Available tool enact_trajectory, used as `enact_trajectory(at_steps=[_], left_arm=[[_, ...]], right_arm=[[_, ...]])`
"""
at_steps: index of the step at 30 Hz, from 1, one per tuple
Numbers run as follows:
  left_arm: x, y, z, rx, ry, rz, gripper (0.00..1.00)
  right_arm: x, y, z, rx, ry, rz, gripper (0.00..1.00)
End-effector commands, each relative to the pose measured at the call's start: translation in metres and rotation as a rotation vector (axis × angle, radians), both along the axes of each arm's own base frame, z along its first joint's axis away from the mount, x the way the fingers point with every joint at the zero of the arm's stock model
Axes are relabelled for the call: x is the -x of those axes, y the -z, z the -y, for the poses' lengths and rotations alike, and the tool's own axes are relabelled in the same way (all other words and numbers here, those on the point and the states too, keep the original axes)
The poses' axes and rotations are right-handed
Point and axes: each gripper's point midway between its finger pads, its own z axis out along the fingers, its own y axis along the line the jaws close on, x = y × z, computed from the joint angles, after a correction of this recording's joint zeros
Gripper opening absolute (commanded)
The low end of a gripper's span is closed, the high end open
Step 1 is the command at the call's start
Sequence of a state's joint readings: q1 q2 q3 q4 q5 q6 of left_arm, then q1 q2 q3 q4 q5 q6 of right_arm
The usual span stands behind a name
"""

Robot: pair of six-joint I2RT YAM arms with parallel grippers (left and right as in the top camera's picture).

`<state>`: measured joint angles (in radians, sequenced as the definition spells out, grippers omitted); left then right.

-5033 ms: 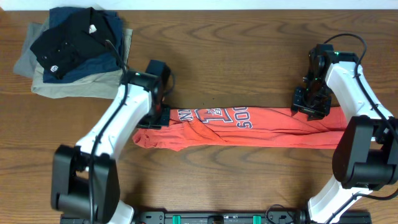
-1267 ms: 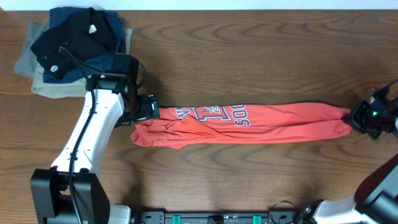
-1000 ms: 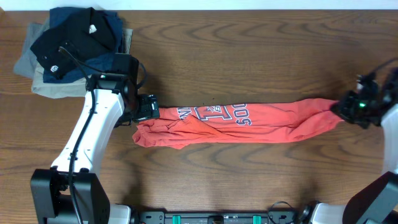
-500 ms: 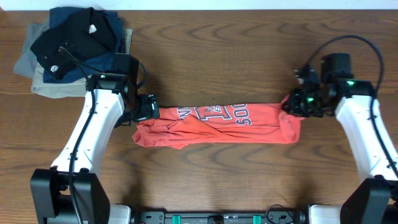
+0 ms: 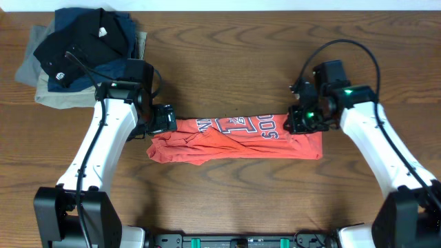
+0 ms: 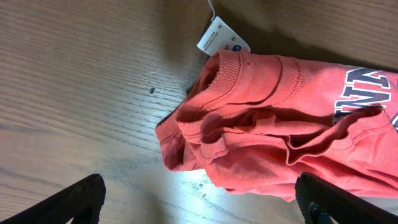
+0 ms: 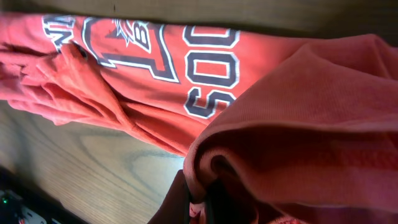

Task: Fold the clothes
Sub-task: 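Fold the right end leftward toward the left gripper with the right gripper, then release the folded end and raise the right gripper away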

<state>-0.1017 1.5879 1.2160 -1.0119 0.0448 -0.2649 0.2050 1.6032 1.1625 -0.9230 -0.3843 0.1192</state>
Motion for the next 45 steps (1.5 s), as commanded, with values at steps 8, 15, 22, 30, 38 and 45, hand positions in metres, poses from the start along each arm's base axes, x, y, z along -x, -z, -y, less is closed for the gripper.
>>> enact_trajectory(at_steps=[8, 15, 22, 30, 38, 45], left_arm=[[0.0, 0.0, -0.003, -0.016, -0.003, 0.002, 0.98], [0.0, 0.0, -0.003, -0.015, -0.003, 0.003, 0.98], [0.0, 0.0, -0.003, -0.016, -0.003, 0.002, 0.98], [-0.001, 0.0, -0.003, -0.015, -0.003, 0.004, 0.98], [-0.004, -0.001, -0.003, -0.014, -0.003, 0.016, 0.98], [-0.004, -0.001, -0.003, -0.014, -0.003, 0.016, 0.98]], right_arm=[[0.012, 0.021, -0.042, -0.005, -0.067, -0.063, 0.29], [0.022, 0.013, -0.045, 0.02, -0.104, -0.09, 0.37], [-0.015, -0.039, 0.007, 0.208, 0.014, -0.008, 0.72], [-0.025, -0.031, 0.045, 0.241, 0.108, -0.035, 0.26], [-0.001, 0.026, -0.003, 0.054, 0.028, -0.13, 0.05], [0.021, 0.076, -0.034, 0.053, 0.014, -0.236, 0.05]])
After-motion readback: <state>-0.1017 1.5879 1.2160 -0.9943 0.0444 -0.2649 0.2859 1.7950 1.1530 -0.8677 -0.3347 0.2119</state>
